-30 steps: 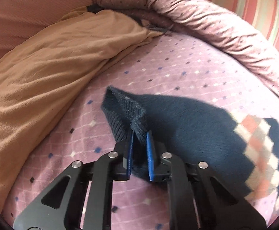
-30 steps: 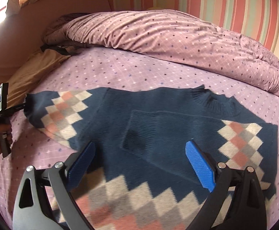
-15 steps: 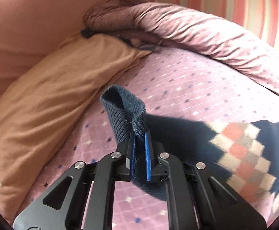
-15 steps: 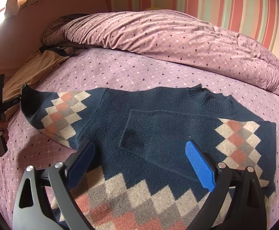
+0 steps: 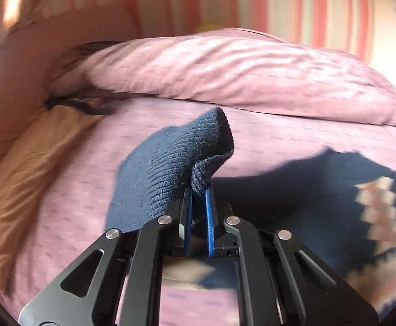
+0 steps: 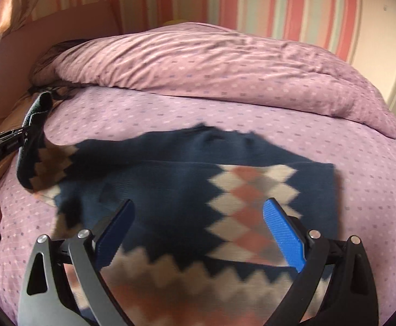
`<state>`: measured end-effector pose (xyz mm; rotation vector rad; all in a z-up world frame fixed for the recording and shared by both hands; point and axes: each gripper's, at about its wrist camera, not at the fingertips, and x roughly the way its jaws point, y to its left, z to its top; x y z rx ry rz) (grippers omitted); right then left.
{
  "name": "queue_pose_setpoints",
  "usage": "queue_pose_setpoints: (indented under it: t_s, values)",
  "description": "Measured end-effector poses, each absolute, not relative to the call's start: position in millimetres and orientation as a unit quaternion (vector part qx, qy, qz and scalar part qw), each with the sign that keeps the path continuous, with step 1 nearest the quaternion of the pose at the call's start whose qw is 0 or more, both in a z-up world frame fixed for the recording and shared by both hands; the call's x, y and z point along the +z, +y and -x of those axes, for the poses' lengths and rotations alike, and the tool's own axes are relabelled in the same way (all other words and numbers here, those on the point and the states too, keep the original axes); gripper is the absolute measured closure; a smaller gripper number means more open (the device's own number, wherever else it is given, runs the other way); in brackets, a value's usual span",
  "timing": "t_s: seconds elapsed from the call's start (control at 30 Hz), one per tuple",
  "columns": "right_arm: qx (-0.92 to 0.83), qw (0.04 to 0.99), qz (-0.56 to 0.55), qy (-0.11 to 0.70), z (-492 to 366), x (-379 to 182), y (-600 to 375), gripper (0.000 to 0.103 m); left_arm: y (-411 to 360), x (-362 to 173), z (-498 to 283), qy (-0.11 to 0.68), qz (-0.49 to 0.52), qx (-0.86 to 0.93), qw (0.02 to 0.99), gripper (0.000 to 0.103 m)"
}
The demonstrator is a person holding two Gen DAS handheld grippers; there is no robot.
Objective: Fold small clothes
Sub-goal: 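Lay the held sleeve across the sweater body with the left tool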
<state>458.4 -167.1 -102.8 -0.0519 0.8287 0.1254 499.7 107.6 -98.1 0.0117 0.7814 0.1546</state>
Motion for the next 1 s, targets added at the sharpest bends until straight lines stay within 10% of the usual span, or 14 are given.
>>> queue_pose_setpoints:
  t_s: [0.37,0.63,0.8,1.0]
  values:
    - [0.004,0.901,0.011,0.434,-470.8,-127.2,-276.4,0.007,-64.7,-172.3,-506.6,0.444,0.003,-0.002,0.896,0.096]
    - [0.024,0.889,-0.024,0.456,-478.8,-148.2,-275.7,0.007,-49.6,-192.9,-501.7,0.463,0.015,-0.019,0.886,0.087]
    - [0.061,0.877,-0.068,0.472,-487.1,-153.5,-243.6,0.007,-14.4,-150.8,-483.9,0.393,-0.046,0.034,0.918,0.008]
    - [0.077,0.871,-0.068,0.480,-490.4,-162.5,-194.9,0.007,23.7,-132.6,-476.4,0.375,-0.009,0.021,0.927,0.008]
